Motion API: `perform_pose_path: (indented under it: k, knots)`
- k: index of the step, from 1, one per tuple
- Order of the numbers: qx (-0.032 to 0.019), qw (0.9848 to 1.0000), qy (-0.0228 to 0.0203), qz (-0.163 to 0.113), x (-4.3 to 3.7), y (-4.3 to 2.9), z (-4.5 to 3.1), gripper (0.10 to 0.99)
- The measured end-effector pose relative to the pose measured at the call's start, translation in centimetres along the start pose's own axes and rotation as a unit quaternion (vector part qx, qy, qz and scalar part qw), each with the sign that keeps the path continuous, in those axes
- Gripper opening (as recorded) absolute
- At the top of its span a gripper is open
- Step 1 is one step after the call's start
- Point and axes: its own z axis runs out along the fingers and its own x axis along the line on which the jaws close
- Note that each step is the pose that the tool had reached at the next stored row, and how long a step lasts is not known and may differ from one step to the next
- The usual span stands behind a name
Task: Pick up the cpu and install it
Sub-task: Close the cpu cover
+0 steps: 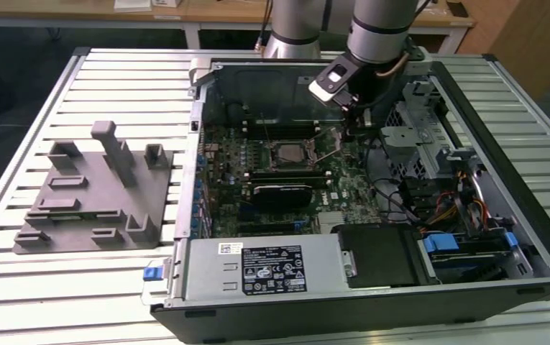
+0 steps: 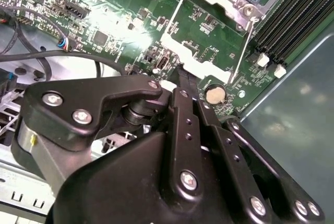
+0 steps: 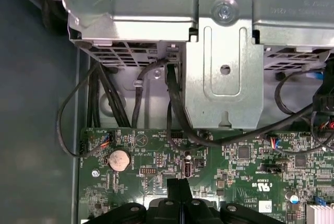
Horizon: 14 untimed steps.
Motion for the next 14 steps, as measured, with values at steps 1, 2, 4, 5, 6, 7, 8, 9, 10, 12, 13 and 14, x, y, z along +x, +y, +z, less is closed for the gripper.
perform_pose_path:
  k: [1,2,4,5,6,7,8,9,10,12,13,14]
  knots:
    - [0.0,1.0,0.0,0.0,0.01,-0.08,0.0,0.106]
    - [0.0,1.0,0.0,0.0,0.03,-0.18,0.0,0.106]
    - [0.0,1.0,0.0,0.0,0.07,-0.39,-0.01,0.106]
    - [0.0,1.0,0.0,0.0,0.09,-0.52,-0.01,0.106]
    - [0.0,1.0,0.0,0.001,0.1,-0.66,-0.02,0.106]
    - [0.0,1.0,0.0,0.001,0.12,-0.82,-0.02,0.106]
    - [0.0,1.0,0.0,0.001,0.13,-0.99,-0.03,0.106]
    - [0.0,1.0,0.0,0.001,0.13,-1.18,-0.03,0.106]
    - [0.0,1.0,0.0,0.002,0.14,-1.39,-0.04,0.106]
    - [0.0001,1.0,0.0,0.002,0.16,-1.91,-0.06,0.106]
    - [0.0,1.0,0.0001,0.003,0.17,-2.18,-0.06,0.106]
    - [0.0001,1.0,0.0001,0.003,0.18,-2.48,-0.07,0.106]
